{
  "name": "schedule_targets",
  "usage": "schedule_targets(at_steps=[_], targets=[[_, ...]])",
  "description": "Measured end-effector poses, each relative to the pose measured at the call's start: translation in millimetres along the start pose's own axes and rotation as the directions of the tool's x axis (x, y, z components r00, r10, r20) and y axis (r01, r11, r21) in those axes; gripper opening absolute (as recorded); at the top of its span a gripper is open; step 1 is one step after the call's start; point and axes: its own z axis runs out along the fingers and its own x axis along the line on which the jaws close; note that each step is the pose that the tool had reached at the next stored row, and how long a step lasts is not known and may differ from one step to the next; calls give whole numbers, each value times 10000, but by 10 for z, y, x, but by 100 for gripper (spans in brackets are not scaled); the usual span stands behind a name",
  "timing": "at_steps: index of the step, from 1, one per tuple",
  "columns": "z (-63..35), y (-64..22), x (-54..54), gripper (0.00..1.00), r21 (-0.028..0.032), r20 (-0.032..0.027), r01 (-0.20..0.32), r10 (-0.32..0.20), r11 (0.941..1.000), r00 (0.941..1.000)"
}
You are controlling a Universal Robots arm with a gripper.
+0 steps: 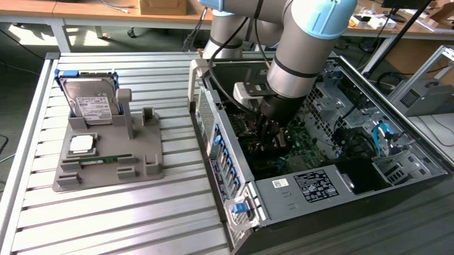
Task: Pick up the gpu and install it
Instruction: 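Insert the gpu into the slot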
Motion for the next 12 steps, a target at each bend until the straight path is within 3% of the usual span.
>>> schedule_targets(at_steps=[3, 4, 5, 7, 8, 12], targets=[[-1, 0, -5, 27, 9, -124, 81, -81, 10000, 9999], [-1, 0, -8, 27, 14, -193, 80, -80, 10000, 9998], [0, 0, -9, 27, 21, -289, 80, -80, 10000, 9995], [0, 0, -14, 27, 37, -554, 77, -74, 10000, 9984], [-1, 1, -17, 27, 41, -616, 75, -72, 10000, 9981], [-2, 2, -21, 27, 41, -647, 75, -72, 10000, 9979]])
